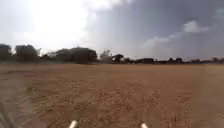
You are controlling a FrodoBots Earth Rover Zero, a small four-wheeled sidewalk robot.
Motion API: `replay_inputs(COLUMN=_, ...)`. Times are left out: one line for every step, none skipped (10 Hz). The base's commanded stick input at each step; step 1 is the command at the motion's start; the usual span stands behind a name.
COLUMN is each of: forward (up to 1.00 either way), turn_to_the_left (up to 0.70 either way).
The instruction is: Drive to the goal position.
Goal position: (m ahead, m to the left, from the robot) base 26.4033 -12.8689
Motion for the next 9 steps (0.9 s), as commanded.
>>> replay_inputs(forward=1.0, turn_to_the_left=0.0)
replay_inputs(forward=1.0, turn_to_the_left=0.0)
replay_inputs(forward=1.0, turn_to_the_left=0.0)
replay_inputs(forward=1.0, turn_to_the_left=0.0)
replay_inputs(forward=1.0, turn_to_the_left=0.0)
replay_inputs(forward=1.0, turn_to_the_left=0.0)
replay_inputs(forward=1.0, turn_to_the_left=0.0)
replay_inputs(forward=1.0, turn_to_the_left=-0.21)
replay_inputs(forward=1.0, turn_to_the_left=-0.07)
